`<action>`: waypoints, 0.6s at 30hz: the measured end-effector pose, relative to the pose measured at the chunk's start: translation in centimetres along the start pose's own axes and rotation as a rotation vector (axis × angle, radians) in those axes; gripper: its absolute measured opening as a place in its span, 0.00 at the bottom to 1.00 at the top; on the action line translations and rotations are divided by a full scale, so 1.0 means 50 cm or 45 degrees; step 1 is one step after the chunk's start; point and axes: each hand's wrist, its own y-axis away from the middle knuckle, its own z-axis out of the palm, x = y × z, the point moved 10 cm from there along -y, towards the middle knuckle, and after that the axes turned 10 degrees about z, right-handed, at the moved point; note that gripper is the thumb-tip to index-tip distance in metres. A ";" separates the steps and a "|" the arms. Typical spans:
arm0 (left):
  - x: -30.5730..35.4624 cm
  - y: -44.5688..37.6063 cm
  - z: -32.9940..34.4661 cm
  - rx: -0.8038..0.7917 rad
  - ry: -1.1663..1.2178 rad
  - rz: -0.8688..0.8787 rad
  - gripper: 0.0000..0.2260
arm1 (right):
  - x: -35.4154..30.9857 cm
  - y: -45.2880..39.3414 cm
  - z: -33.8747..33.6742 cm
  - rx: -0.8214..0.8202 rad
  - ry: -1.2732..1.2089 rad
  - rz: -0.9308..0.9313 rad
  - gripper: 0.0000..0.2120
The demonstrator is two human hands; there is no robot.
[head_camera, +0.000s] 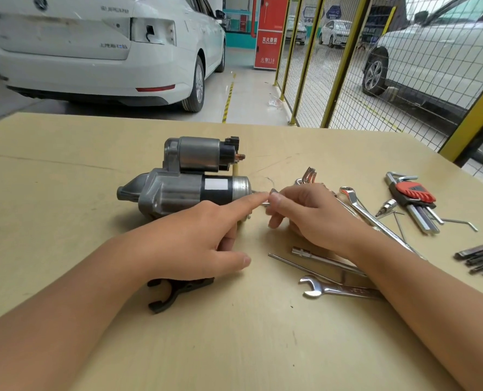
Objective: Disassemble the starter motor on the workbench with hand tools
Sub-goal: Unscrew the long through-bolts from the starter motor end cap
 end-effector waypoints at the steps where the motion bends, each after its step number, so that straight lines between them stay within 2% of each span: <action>1: -0.001 0.000 0.000 0.002 -0.005 -0.003 0.42 | 0.003 -0.001 0.001 0.000 0.004 0.024 0.17; 3: -0.004 0.000 0.001 -0.003 -0.027 -0.016 0.43 | 0.000 0.000 -0.001 0.016 0.014 0.013 0.17; 8: -0.005 -0.001 0.005 -0.021 -0.066 -0.005 0.40 | -0.010 0.001 -0.015 0.073 -0.067 -0.087 0.04; 10: 0.000 -0.001 0.004 -0.024 -0.060 0.015 0.38 | -0.005 0.001 -0.016 0.064 -0.096 -0.070 0.05; 14: 0.001 -0.001 0.002 -0.011 -0.052 0.017 0.38 | 0.003 -0.001 0.010 -0.087 -0.040 0.004 0.10; 18: -0.012 -0.002 0.004 0.000 -0.052 -0.031 0.41 | 0.014 -0.005 0.003 -0.075 -0.136 0.102 0.17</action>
